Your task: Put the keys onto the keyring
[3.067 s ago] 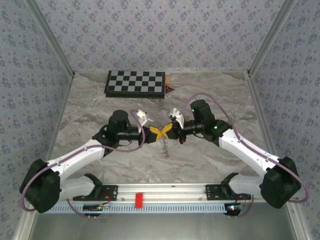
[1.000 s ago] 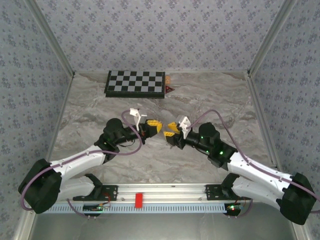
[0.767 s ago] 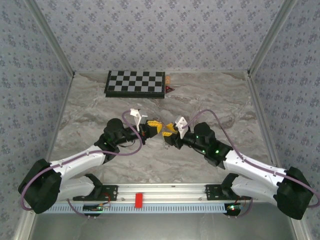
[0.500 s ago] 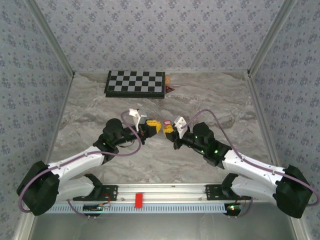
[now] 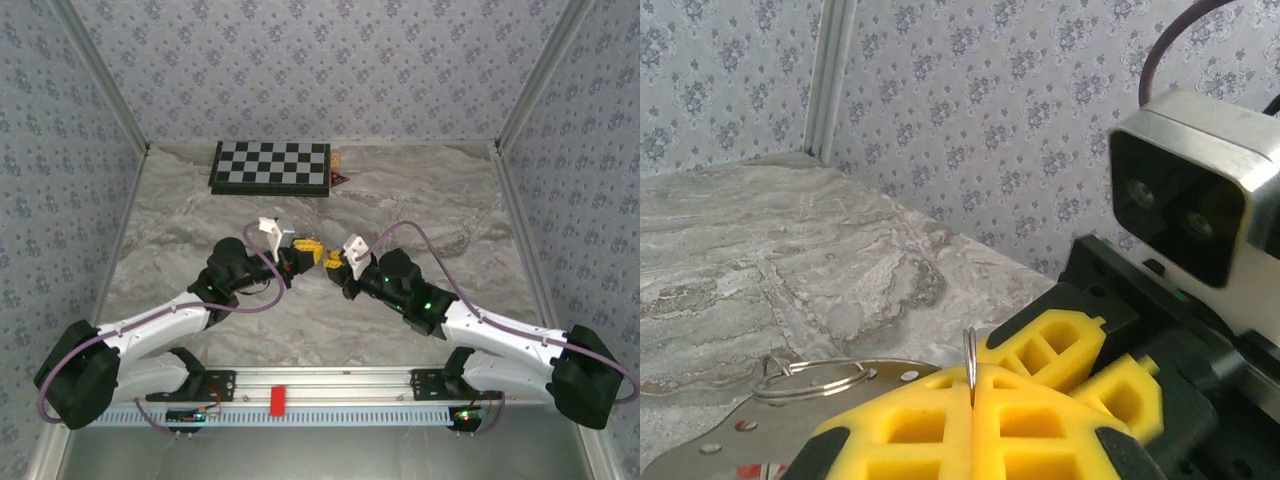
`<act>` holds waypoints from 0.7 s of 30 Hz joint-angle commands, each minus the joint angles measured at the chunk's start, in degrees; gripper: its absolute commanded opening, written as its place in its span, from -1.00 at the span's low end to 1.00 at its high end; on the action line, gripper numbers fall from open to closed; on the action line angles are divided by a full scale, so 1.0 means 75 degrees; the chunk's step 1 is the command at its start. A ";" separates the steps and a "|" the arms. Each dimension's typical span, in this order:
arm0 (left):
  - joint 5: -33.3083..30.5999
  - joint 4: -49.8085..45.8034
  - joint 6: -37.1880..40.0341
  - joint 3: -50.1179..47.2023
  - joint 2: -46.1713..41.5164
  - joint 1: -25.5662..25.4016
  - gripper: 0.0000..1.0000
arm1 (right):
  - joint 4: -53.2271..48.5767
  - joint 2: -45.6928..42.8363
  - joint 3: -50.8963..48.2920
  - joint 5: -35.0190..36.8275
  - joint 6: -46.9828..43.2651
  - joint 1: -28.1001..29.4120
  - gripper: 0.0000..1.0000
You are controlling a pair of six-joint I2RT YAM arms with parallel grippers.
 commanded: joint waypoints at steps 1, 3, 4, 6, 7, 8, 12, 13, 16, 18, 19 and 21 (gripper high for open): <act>0.0132 0.0645 0.0070 0.0240 -0.0014 0.0002 -1.00 | 0.0154 0.0045 0.0252 -0.0458 -0.0180 0.0295 -0.61; 0.0401 0.0395 0.0177 0.0317 -0.0106 0.0050 -1.00 | 0.0003 -0.0151 0.0204 -0.0464 -0.0213 0.0242 -0.60; 0.0500 0.0200 0.0257 0.0354 -0.0164 0.0073 -1.00 | -0.0105 -0.0334 0.0161 -0.0491 -0.0207 0.0203 -0.59; 0.0641 -0.0095 0.0388 0.0402 -0.0259 0.0130 -1.00 | -0.0319 -0.0740 0.0064 -0.0678 -0.0193 0.0061 -0.58; 0.0754 -0.0167 0.0407 0.0400 -0.0312 0.0192 -1.00 | -0.0499 -0.0974 0.0047 -0.0866 -0.0182 -0.0048 -0.56; 0.0870 -0.0182 0.0407 0.0391 -0.0335 0.0247 -1.00 | -0.0681 -0.1181 0.0051 -0.1058 -0.0159 -0.0179 -0.54; 0.1220 -0.0212 0.0380 0.0401 -0.0396 0.0434 -1.00 | -0.1283 -0.1682 0.0150 -0.1853 -0.0055 -0.0769 -0.52; 0.1314 -0.0219 0.0373 0.0413 -0.0379 0.0478 -1.00 | -0.1374 -0.1753 0.0162 -0.2002 -0.0006 -0.0923 -0.51; 0.1495 -0.0276 0.0347 0.0490 -0.0338 0.0552 -1.00 | -0.1376 -0.1902 0.0164 -0.2432 0.0131 -0.1375 -0.45; 0.1656 -0.0287 0.0337 0.0523 -0.0320 0.0567 -1.00 | -0.1280 -0.1892 0.0152 -0.2594 0.0194 -0.1621 -0.41; 0.1759 -0.0320 0.0332 0.0566 -0.0296 0.0587 -1.00 | -0.1250 -0.1842 0.0146 -0.2672 0.0200 -0.1729 -0.41; 0.1929 -0.0410 0.0335 0.0652 -0.0261 0.0581 -1.00 | -0.1171 -0.1727 0.0164 -0.2841 0.0206 -0.1908 -0.41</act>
